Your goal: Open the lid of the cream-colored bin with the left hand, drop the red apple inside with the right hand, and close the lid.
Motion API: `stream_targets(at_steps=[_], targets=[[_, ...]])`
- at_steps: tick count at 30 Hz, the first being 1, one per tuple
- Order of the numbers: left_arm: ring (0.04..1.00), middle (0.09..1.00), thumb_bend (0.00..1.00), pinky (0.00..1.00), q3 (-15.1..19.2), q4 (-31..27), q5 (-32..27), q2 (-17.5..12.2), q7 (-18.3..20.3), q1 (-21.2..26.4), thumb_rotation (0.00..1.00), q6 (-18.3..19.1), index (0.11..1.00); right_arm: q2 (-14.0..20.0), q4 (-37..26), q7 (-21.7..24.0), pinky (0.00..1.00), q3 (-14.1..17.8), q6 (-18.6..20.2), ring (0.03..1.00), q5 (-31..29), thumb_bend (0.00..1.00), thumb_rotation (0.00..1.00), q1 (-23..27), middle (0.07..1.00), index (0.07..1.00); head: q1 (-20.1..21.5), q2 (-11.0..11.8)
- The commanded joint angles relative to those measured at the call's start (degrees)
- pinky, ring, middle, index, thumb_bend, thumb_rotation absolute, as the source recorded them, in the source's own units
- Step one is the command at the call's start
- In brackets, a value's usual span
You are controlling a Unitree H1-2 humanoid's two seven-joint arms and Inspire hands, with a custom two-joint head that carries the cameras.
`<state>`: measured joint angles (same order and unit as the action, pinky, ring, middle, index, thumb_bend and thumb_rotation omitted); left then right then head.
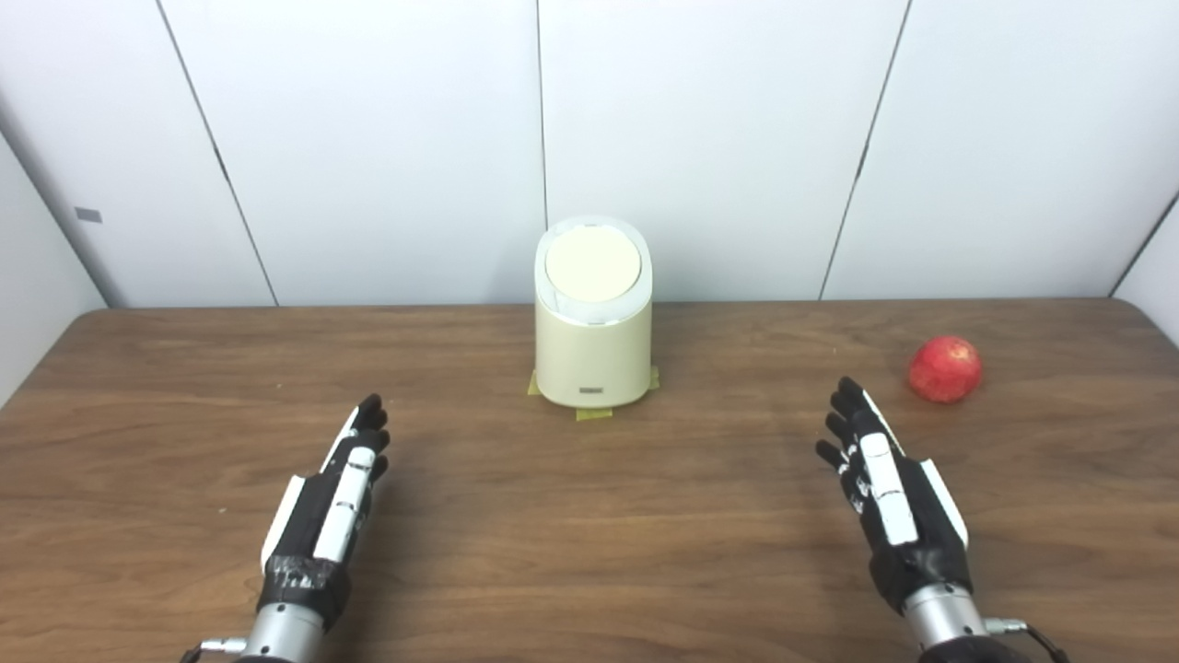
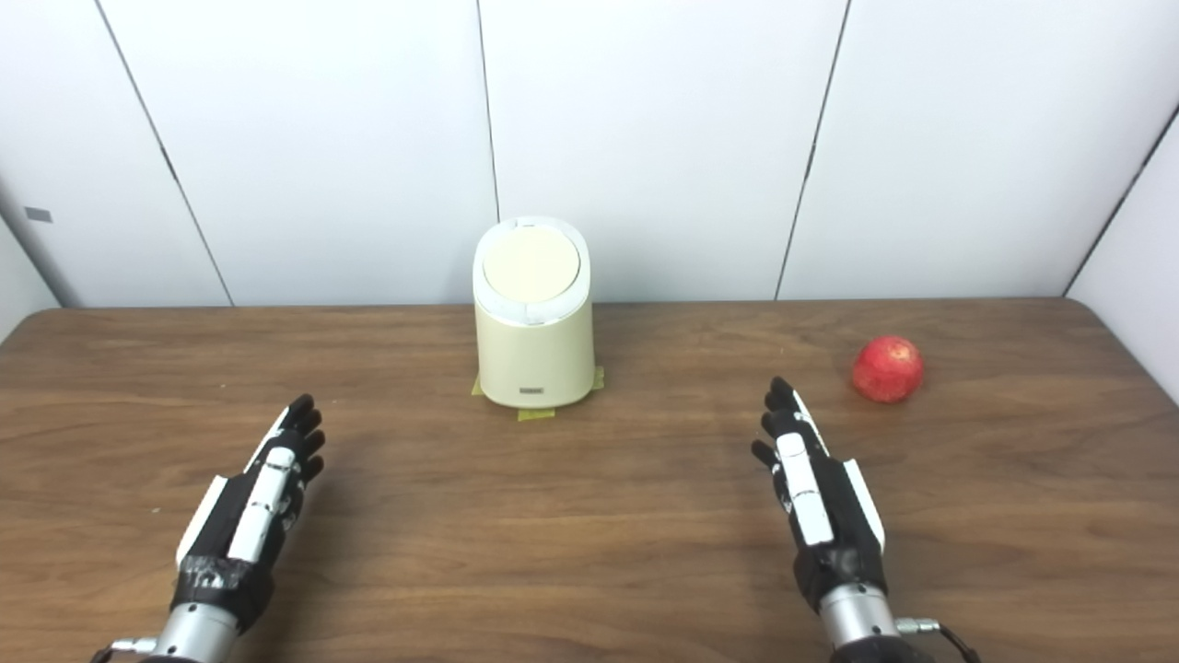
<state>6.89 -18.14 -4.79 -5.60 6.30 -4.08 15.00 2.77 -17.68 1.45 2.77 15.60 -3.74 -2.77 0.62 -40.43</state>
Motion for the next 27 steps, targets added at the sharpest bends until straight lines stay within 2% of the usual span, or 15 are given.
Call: stream_targets(at_steps=[1,14,27], targets=[[1.0,1.0,0.38,1.0,-0.1,-1.6,-0.3,-0.2,-0.6,-0.3,0.9,-0.5,1.0,0.4,-2.0,0.3,0.92,0.1,-1.0,0.969,-0.3,0.55,0.91,1.9,0.976,0.971,0.2,0.0],[1.0,1.0,0.34,1.0,-0.2,-2.4,0.1,-0.4,-0.5,-0.9,0.94,-1.3,1.0,0.5,-2.5,0.2,0.93,-0.4,-0.6,0.964,0.4,0.54,0.92,1.3,0.975,0.978,0.1,1.2],[1.0,1.0,0.35,1.0,0.2,-1.8,-0.4,-0.1,-0.6,-0.9,0.95,-1.2,1.0,0.0,-2.5,-0.3,0.93,-0.7,-0.2,0.965,0.9,0.54,0.91,1.1,0.974,0.976,-0.6,3.1]])
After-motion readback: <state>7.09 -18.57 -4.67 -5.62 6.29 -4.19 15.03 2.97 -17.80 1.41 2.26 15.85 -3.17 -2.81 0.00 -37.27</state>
